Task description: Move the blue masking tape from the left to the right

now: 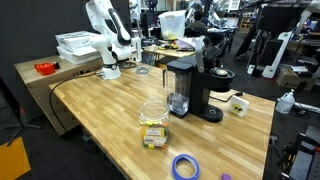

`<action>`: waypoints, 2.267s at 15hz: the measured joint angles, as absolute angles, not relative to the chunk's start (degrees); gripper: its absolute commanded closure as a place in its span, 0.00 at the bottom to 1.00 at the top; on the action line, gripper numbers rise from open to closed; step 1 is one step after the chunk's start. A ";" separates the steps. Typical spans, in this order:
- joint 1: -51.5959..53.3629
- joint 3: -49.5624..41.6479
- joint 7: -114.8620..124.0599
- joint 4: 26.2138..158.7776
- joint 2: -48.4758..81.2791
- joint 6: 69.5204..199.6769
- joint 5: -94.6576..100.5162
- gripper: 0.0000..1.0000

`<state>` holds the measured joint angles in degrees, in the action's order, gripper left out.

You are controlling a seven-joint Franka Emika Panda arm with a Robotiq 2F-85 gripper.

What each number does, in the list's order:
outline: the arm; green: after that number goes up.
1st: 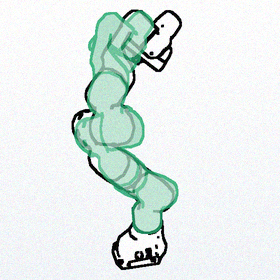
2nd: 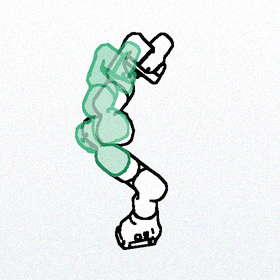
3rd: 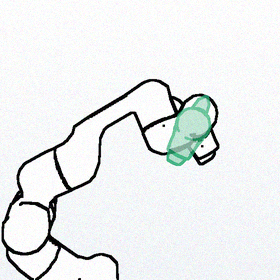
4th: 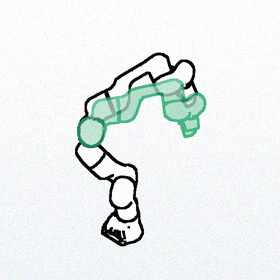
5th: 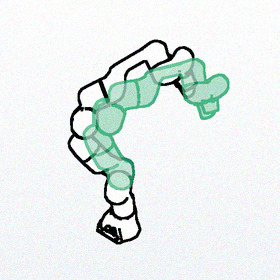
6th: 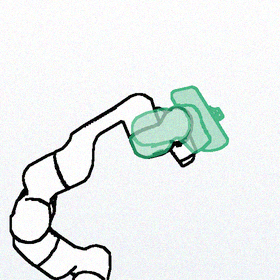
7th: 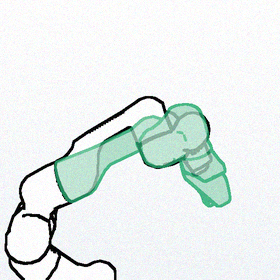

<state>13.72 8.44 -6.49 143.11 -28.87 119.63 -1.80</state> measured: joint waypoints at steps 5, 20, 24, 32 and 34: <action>18.98 9.28 -11.01 141.45 -22.72 122.21 -7.65 0.00; 19.19 11.09 -11.19 139.90 -17.61 122.54 -5.98 0.00; 19.16 10.73 -14.05 139.00 -17.38 124.43 -7.66 0.00; 19.28 11.59 -22.75 132.07 -7.38 124.64 -7.60 0.00; 19.37 13.01 -23.51 129.75 -4.20 125.00 -6.96 0.00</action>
<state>19.37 13.01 -23.51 129.75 -4.20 125.00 -6.96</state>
